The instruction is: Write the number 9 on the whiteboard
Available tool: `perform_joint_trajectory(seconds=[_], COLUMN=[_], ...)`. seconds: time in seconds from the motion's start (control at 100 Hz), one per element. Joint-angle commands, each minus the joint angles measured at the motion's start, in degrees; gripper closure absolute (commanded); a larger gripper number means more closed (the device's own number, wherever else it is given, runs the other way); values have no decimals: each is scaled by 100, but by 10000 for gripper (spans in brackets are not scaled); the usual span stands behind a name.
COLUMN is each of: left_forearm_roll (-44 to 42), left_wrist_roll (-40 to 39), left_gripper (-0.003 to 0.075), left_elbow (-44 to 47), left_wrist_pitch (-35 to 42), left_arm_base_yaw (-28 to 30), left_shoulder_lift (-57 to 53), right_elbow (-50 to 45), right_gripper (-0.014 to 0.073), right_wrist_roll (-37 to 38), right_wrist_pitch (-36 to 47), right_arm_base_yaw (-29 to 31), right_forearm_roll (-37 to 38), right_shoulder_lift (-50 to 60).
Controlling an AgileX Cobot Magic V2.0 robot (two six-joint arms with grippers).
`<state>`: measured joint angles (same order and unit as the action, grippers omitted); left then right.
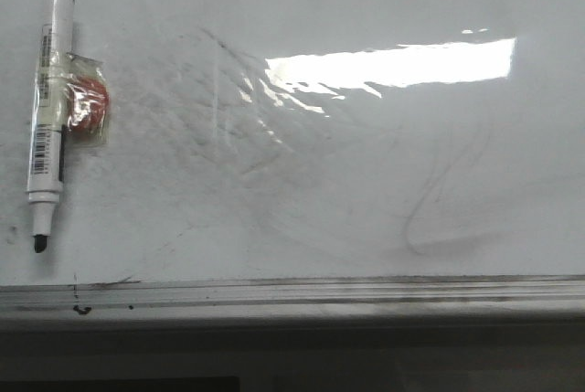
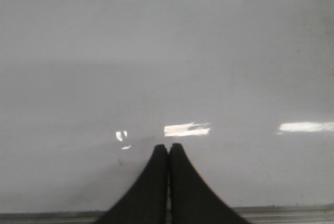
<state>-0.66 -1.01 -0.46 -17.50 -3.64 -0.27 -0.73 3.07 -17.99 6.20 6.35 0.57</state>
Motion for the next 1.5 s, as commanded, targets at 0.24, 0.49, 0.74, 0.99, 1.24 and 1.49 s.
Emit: perform_joint_trajectory(seconds=[0.24, 0.49, 0.74, 0.99, 1.24, 1.49], left_forearm_roll=[-6, 686, 540, 426, 412, 573], left_wrist_roll=[0, 0, 0, 0, 0, 0], left_gripper=[741, 741, 741, 741, 676, 304], left_elbow=[228, 228, -458, -1315, -1360, -1360], left_wrist_pitch=[941, 1807, 1362, 980, 1172, 2025], left_arm_base_yaw=[18, 18, 18, 26, 26, 14], left_shoulder_lift=[-157, -157, 59, 780, 1112, 1594], right_elbow=[-63, -63, 404, 1436, 1618, 1609], right_gripper=[657, 657, 657, 657, 657, 657], right_wrist_roll=[44, 44, 44, 44, 44, 44], right_wrist_pitch=[890, 1799, 1101, 243, 534, 523], right_arm_base_yaw=[34, 34, 34, 34, -69, -69], right_forearm_roll=[-90, -498, -932, -978, -1057, -1057], right_shoulder_lift=[129, 129, -46, -1064, -1225, -1225])
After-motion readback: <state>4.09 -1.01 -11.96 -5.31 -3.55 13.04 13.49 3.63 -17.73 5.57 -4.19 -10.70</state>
